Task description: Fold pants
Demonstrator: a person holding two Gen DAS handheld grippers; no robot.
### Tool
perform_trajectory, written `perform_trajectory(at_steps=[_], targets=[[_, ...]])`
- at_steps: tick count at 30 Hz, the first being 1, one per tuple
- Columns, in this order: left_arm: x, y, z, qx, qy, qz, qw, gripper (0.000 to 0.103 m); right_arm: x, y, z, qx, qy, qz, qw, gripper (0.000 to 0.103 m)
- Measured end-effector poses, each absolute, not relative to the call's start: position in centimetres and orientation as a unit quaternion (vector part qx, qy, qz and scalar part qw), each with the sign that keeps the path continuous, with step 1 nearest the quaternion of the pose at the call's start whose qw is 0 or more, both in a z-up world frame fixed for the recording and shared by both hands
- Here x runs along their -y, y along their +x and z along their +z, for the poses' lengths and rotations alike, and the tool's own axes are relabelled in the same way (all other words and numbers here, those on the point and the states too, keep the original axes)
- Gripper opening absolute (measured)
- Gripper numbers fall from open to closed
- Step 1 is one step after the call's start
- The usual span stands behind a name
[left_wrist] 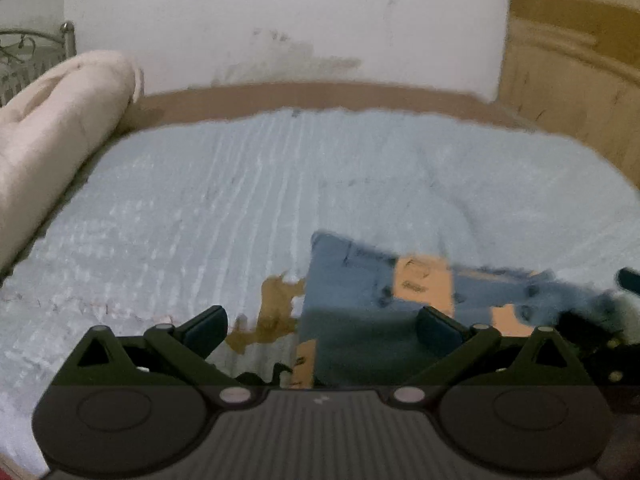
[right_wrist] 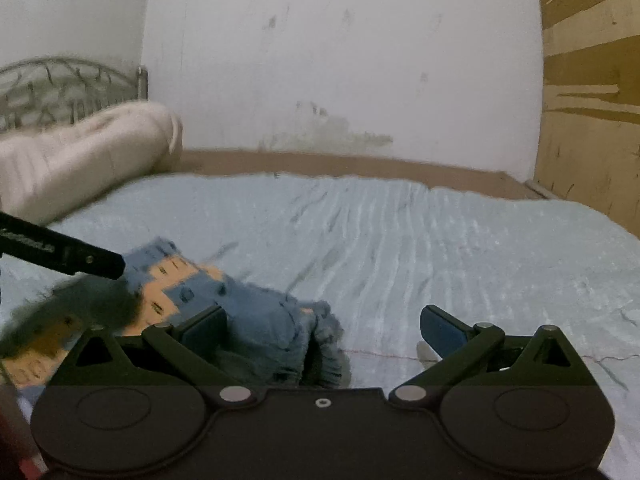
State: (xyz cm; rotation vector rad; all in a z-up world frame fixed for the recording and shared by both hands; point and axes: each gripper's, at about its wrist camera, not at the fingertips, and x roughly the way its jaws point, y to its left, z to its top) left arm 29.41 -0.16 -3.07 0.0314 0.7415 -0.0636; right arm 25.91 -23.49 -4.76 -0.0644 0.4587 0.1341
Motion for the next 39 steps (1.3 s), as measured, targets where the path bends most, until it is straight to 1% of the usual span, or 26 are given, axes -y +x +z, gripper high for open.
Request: perform_trajectory(at_steps=[3,9,18,22,28,30,32,34,35,36,37,39], targets=[[0.1,29.8,-4.4,-0.371,-0.003,-0.03,0.928,0.103,24.1,26.8,-5.9,-0.239,-0.009,0.057,0.969,0.102],[-0.6,29.6,-4.9,-0.375,-0.025,-0.034,0.926,0.103,24.6,26.9,-7.1,-0.238,0.018,0.063,0.969,0.102],[-0.9,29.3,-4.7,-0.368,-0.026,-0.029,0.929,0.102,25.1,26.6,-7.1,-0.236,0.04,0.071,0.968,0.102],[-1.6,27.6,-4.6,-0.358,-0.033,-0.032,0.933,0.102,25.6,25.4,-6.6,-0.228,0.07,0.117,0.964,0.102],[-4.4,25.1,-4.9,-0.357,-0.061,-0.072,0.93,0.102,25.9,26.5,-6.9,-0.286,0.114,0.235,0.922,0.102],[-5.2,24.8,-5.0,-0.361,-0.076,-0.094,0.925,0.102,26.0,27.5,-6.7,-0.299,0.123,0.252,0.912,0.102],[-5.5,24.7,-4.8,-0.364,-0.087,-0.112,0.921,0.102,26.6,28.8,-6.5,-0.31,0.156,0.267,0.899,0.102],[-5.4,24.6,-4.7,-0.368,-0.092,-0.131,0.916,0.096,27.7,29.9,-6.7,-0.318,0.209,0.272,0.884,0.102],[-5.2,24.5,-4.6,-0.372,-0.091,-0.14,0.913,0.087,28.0,30.2,-6.6,-0.319,0.229,0.267,0.88,0.1],[-5.0,24.6,-4.5,-0.377,-0.088,-0.146,0.911,0.078,28.1,30.4,-6.5,-0.319,0.24,0.261,0.879,0.095],[-4.7,24.5,-4.5,-0.38,-0.086,-0.148,0.909,0.074,28.1,30.4,-6.4,-0.318,0.243,0.253,0.881,0.091],[-4.3,24.7,-4.3,-0.387,-0.085,-0.142,0.907,0.056,27.9,30.2,-6.2,-0.317,0.233,0.236,0.889,0.071]])
